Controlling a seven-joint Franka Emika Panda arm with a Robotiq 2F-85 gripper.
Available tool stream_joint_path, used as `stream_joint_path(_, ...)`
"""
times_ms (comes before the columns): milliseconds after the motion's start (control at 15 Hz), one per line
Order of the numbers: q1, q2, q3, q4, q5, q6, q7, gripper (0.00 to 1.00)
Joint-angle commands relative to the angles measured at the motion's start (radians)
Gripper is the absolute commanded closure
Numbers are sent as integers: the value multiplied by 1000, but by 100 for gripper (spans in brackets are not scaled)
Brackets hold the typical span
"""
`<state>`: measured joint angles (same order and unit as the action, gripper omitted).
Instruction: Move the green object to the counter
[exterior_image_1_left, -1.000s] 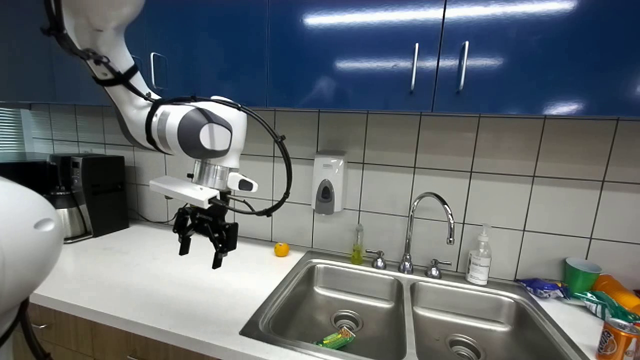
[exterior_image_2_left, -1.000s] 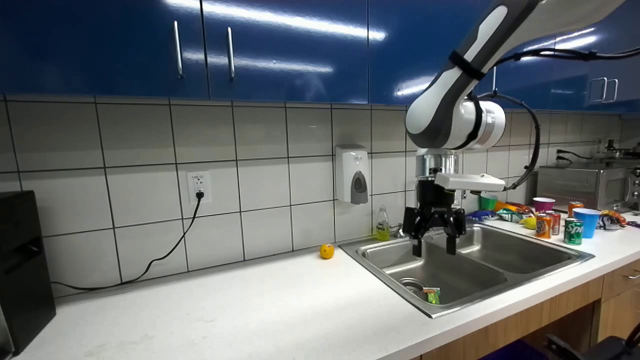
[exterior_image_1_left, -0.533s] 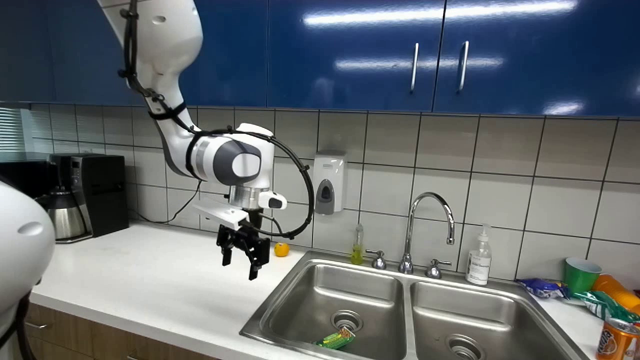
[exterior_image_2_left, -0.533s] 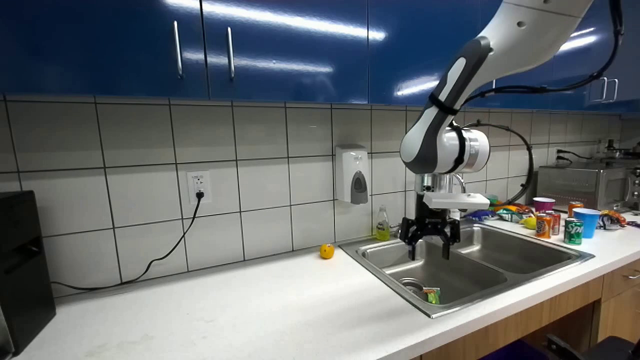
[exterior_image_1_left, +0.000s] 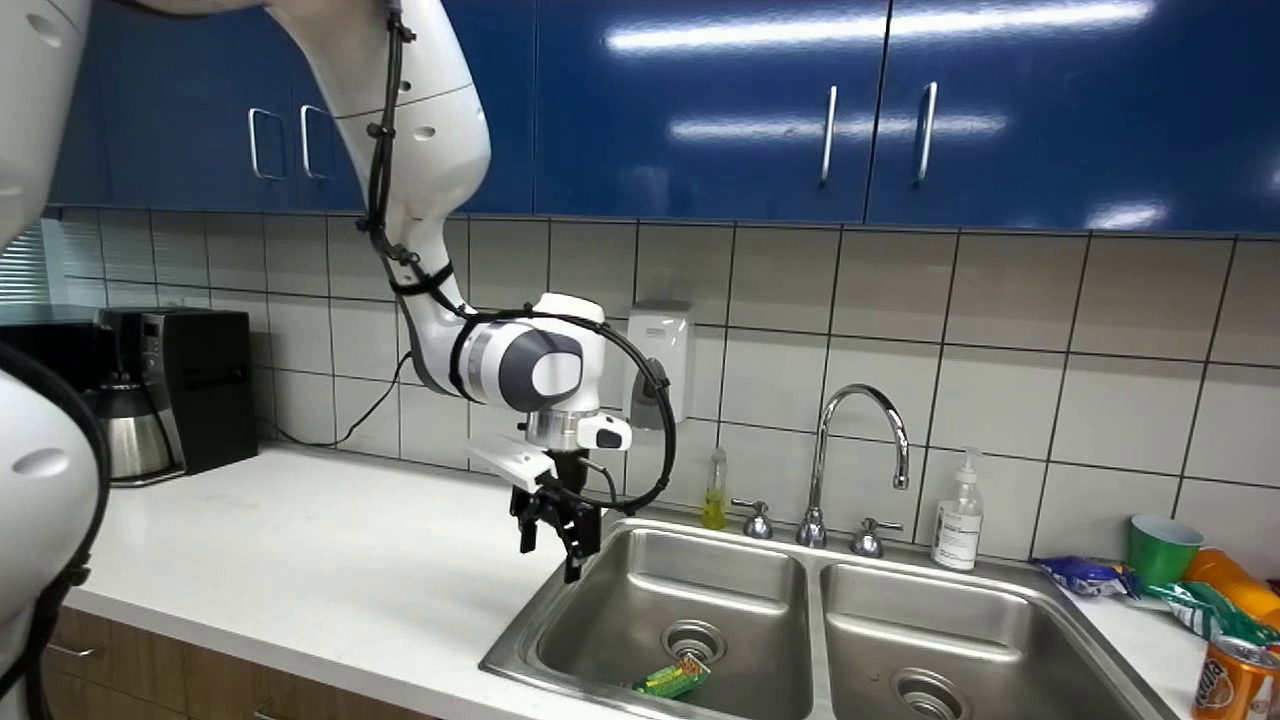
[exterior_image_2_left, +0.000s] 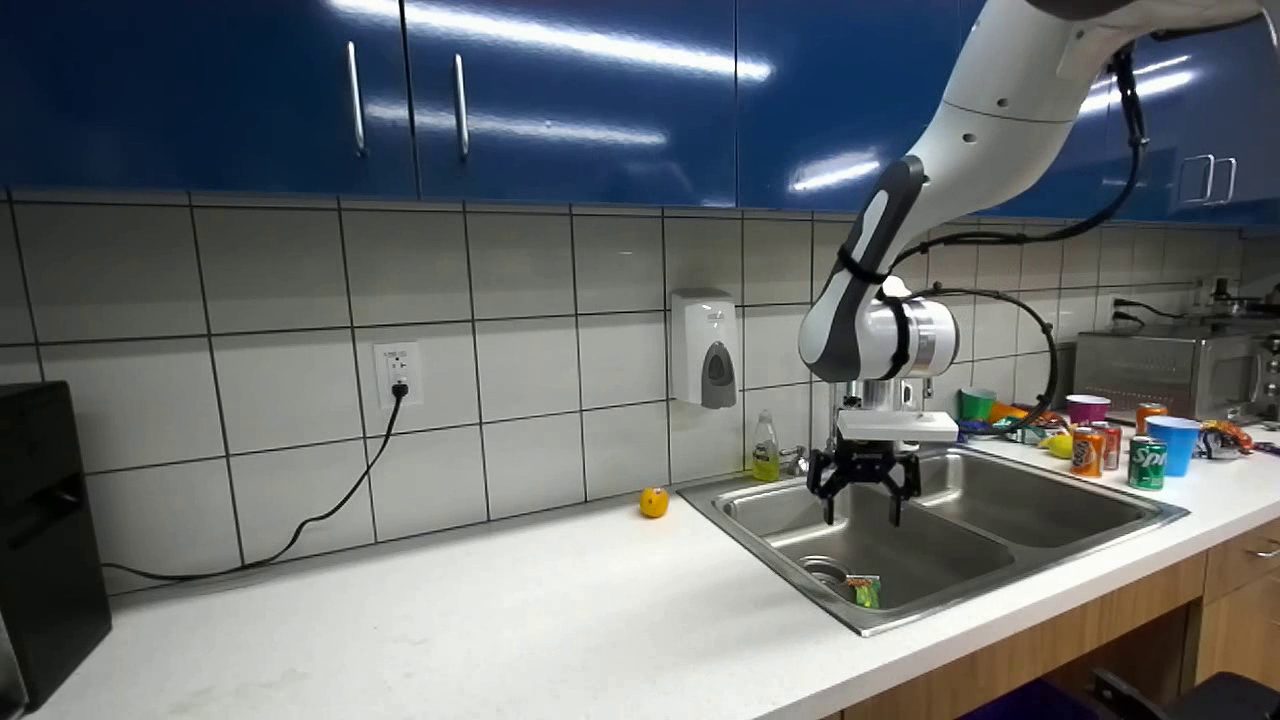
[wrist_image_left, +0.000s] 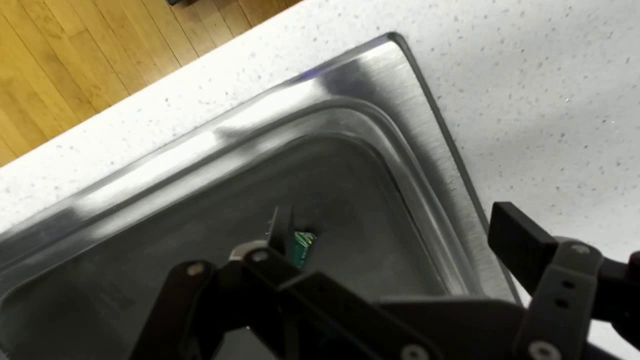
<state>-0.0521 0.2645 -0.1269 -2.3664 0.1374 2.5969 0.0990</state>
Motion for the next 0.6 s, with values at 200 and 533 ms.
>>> stream_joint_path(200,-69,150,-16,143,10,-1,14,0)
stream_joint_path(533,-100,262,-11,230,14,-11,7,0)
